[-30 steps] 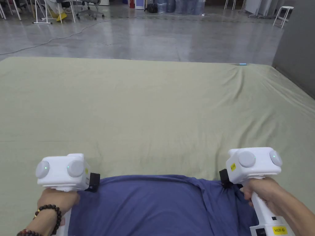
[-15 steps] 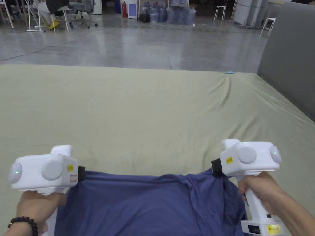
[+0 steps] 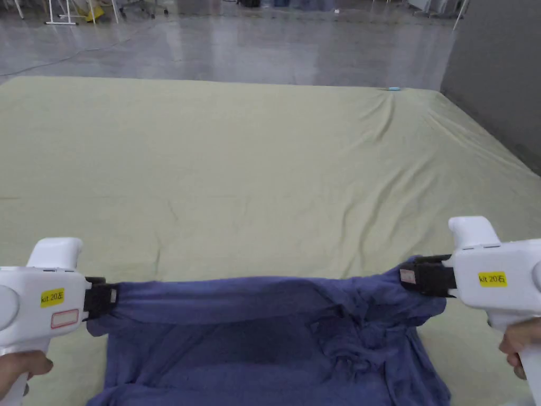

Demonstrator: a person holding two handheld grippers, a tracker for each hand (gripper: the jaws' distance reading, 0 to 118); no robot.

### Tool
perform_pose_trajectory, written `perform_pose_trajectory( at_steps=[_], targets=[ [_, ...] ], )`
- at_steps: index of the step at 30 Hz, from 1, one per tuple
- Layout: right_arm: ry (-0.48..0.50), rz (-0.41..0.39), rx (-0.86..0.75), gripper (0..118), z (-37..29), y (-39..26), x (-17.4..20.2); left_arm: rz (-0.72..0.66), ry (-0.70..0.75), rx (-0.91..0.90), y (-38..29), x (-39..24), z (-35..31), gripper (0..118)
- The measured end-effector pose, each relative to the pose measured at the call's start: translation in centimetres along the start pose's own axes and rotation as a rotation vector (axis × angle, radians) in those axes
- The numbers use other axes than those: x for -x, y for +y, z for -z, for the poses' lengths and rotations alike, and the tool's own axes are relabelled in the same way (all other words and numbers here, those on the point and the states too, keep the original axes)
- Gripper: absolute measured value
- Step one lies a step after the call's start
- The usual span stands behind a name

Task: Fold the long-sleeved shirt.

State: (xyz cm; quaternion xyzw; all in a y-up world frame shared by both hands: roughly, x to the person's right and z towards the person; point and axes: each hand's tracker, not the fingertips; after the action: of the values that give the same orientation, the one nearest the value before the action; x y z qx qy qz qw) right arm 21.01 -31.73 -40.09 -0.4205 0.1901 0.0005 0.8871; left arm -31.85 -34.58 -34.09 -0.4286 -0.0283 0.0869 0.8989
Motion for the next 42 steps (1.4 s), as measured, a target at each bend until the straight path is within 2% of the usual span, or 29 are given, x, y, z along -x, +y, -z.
perform_pose_trajectory(
  at_steps=[2, 5, 7, 9, 11, 15, 16, 18, 19, 20, 21, 22, 23, 28, 29, 30, 31, 32, 33, 34, 37, 40, 42],
  targets=[
    [0.001, -0.02, 0.072, 19, -0.1, -2.6, 0.2, -0.019, -0.026, 0.06, -1.8, 0.2, 0.3, 0],
    [-0.001, -0.054, 0.211, 19, 1.2, -5.9, -0.1, 0.033, -0.044, 0.169, -4.4, -0.1, 1.5, 0],
    [0.008, -0.097, 0.311, 19, 2.6, -7.6, 0.1, 0.017, -0.066, 0.232, -5.7, -0.1, 2.8, 0],
    [-0.018, -0.153, 0.4, 19, 4.1, -8.7, 0.2, 0.029, -0.029, 0.276, -6.6, -0.2, 4.0, 0],
    [-0.034, -0.201, 0.435, 19, 5.4, -9.5, 0.4, 0.061, -0.026, 0.305, -7.1, 0.2, 5.4, 0],
    [-0.046, -0.166, 0.409, 19, 6.3, -9.5, 0.0, -0.015, -0.049, 0.295, -7.4, 1.0, 6.6, 0],
    [-0.046, -0.162, 0.408, 21, 6.3, -9.5, 0.0, -0.016, -0.044, 0.291, -7.3, 1.0, 6.5, 0],
    [-0.066, -0.174, 0.381, 33, 6.0, -9.7, -0.2, -0.017, -0.047, 0.281, -7.2, 1.0, 6.1, 0],
    [-0.109, -0.193, 0.364, 51, 5.6, -9.5, -0.2, -0.025, -0.042, 0.269, -7.0, 1.0, 5.7, 12],
    [-0.156, -0.204, 0.366, 68, 5.1, -9.1, -0.3, -0.028, -0.034, 0.257, -6.6, 1.0, 5.0, 36],
    [-0.19, -0.201, 0.362, 81, 4.2, -8.6, -0.2, -0.019, -0.028, 0.24, -6.2, 1.0, 4.2, 77],
    [-0.197, -0.18, 0.316, 83, 2.9, -7.7, -0.1, -0.006, -0.024, 0.215, -5.8, 0.5, 2.9, 115],
    [-0.193, -0.159, 0.26, 83, 1.8, -6.9, 0.1, 0.006, -0.019, 0.154, -5.1, 0.1, 1.6, 117],
    [-0.226, -0.013, -0.153, 83, -3.2, -2.8, 4.1, 0.046, 0.049, -0.167, -2.1, -3.1, -4.0, 115],
    [-0.227, 0.014, -0.212, 82, -3.7, -2.3, 5.1, 0.056, 0.056, -0.229, -1.9, -3.7, -4.6, 114],
    [-0.224, 0.028, -0.255, 75, -3.9, -1.9, 6.0, 0.074, 0.06, -0.27, -1.7, -5.1, -5.5, 106],
    [-0.235, 0.041, -0.311, 43, -4.1, -1.7, 6.9, 0.082, 0.069, -0.32, -1.8, -6.0, -6.1, 73],
    [-0.254, 0.043, -0.344, 7, -4.0, -1.7, 7.6, 0.084, 0.067, -0.359, -1.9, -6.5, -6.3, 24],
    [-0.268, 0.052, -0.375, 0, -3.6, -1.6, 8.3, 0.07, 0.066, -0.413, -2.1, -7.0, -6.3, 0],
    [-0.315, 0.044, -0.392, 0, -3.1, -1.9, 8.9, 0.049, 0.103, -0.421, -2.1, -6.8, -5.8, 0],
    [-0.3, 0.009, -0.422, 0, -2.6, -2.5, 10.1, 0.079, 0.003, -0.389, -2.3, -6.9, -5.2, 0],
    [-0.289, 0.005, -0.41, 0, -2.3, -2.6, 10.5, 0.106, 0.015, -0.376, -2.0, -6.8, -5.1, 0],
    [-0.283, 0.014, -0.416, 0, -2.7, -2.8, 10.8, 0.044, -0.048, -0.325, -1.1, -5.5, -4.9, 0]
  ],
)
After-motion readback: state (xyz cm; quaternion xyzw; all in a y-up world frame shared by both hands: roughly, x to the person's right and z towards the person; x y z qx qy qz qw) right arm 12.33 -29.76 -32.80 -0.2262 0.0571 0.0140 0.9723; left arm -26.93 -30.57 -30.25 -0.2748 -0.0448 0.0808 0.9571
